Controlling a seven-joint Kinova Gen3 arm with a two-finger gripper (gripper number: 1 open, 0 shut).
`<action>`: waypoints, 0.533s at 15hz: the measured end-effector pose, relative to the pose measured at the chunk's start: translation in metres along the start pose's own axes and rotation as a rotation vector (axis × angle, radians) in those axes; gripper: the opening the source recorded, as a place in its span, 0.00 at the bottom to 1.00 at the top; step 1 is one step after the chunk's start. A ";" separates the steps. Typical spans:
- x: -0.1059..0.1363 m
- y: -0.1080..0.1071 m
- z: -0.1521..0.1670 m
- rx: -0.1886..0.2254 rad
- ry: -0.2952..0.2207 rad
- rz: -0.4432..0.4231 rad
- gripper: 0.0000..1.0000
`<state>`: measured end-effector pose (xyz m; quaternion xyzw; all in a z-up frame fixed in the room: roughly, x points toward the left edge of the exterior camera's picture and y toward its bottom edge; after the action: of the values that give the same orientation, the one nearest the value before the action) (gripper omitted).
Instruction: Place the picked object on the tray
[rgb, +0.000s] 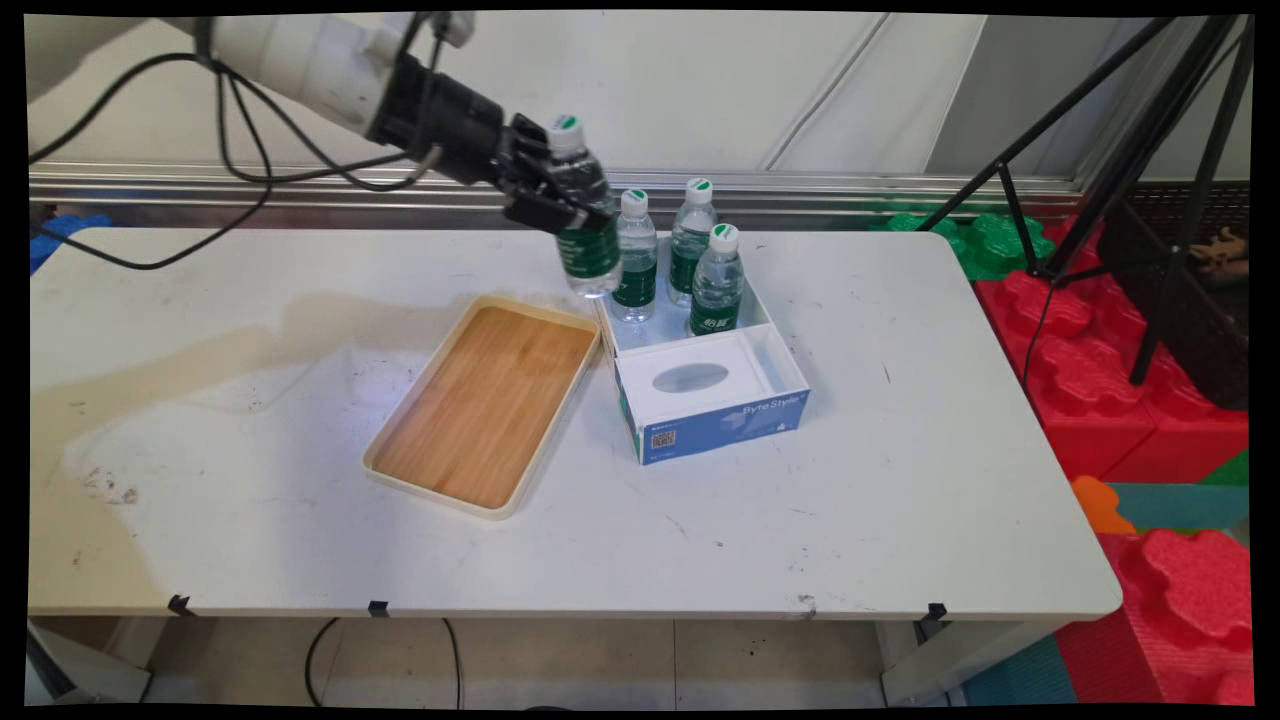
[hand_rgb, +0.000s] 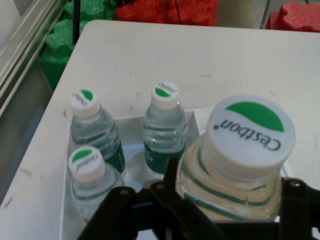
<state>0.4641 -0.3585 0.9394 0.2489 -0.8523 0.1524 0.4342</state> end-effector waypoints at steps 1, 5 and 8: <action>-0.003 0.001 -0.010 0.001 -0.004 -0.003 0.00; -0.021 0.003 -0.039 0.003 -0.028 -0.015 0.00; -0.043 0.003 -0.050 0.008 -0.061 -0.025 0.00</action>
<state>0.5170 -0.3203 0.9332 0.2658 -0.8613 0.1425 0.4089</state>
